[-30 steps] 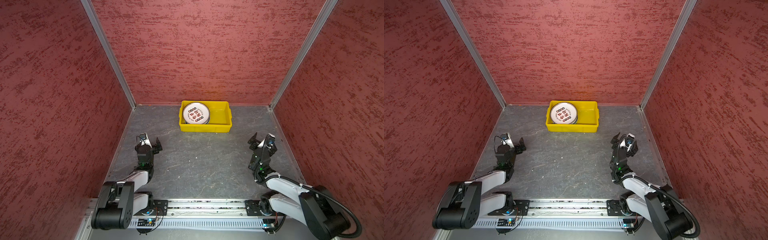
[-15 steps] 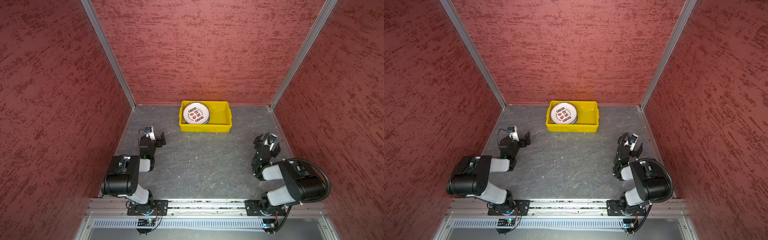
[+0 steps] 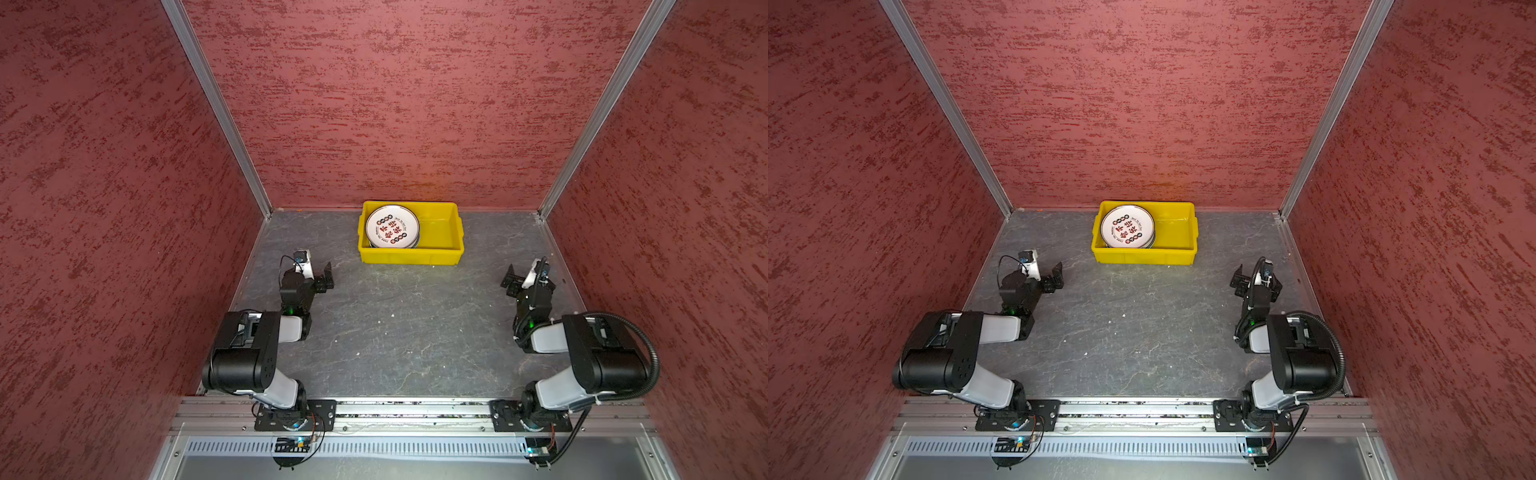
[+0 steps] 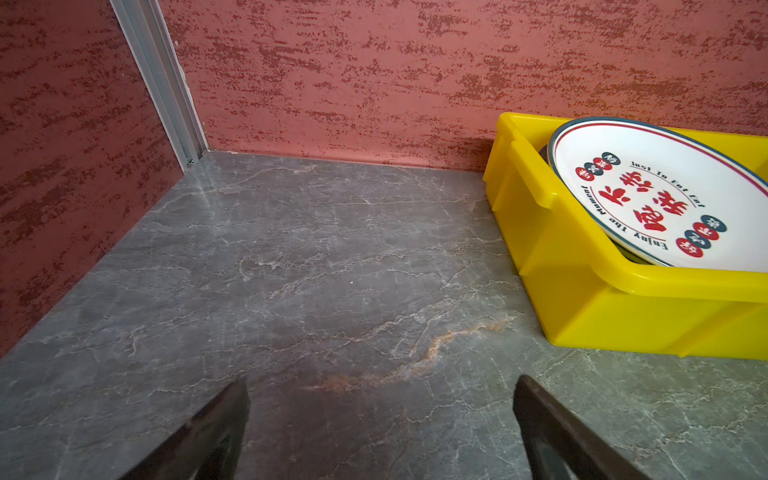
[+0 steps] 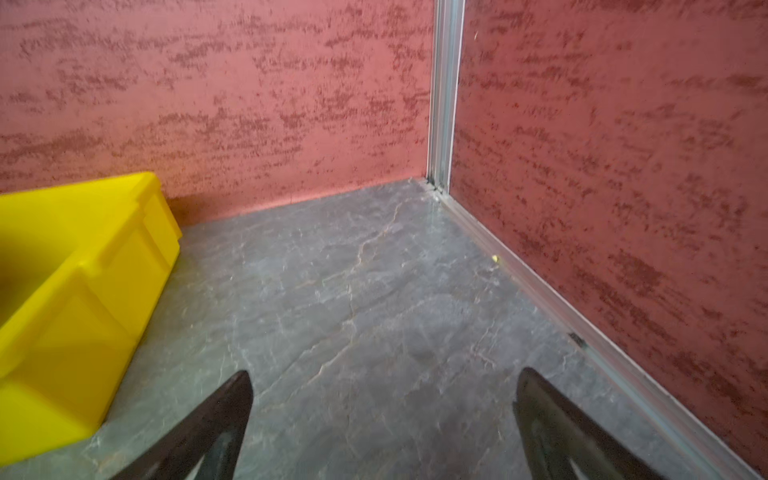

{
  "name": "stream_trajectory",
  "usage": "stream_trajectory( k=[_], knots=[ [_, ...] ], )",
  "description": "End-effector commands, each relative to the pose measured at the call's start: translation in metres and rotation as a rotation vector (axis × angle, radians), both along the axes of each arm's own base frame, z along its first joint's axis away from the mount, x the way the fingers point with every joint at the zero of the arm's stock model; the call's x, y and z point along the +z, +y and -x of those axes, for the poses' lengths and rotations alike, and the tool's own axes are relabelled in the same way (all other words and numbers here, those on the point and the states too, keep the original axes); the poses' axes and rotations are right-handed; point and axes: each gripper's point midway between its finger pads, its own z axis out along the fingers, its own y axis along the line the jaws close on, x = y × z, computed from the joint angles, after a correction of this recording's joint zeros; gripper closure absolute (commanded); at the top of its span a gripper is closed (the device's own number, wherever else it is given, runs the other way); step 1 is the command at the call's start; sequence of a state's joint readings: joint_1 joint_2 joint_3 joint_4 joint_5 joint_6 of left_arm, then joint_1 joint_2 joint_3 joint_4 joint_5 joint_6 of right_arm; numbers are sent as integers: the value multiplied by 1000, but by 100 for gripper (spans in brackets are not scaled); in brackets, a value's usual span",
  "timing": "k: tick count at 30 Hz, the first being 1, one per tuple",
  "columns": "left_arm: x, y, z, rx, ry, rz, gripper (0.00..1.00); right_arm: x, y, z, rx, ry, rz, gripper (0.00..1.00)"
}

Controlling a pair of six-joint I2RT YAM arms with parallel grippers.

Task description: Place the plates into the plastic bin on the countertop

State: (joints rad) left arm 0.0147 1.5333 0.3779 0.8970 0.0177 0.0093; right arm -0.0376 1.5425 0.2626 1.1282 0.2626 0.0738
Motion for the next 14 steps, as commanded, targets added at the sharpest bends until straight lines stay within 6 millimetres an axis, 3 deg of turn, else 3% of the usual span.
stream_trajectory(
  k=[1,14],
  knots=[
    [0,1,1,5,-5,-16,1,14,7,-5,49,-54,1,1],
    [0,1,0,-4,1,-8,1,14,6,-5,47,-54,2,1]
  ],
)
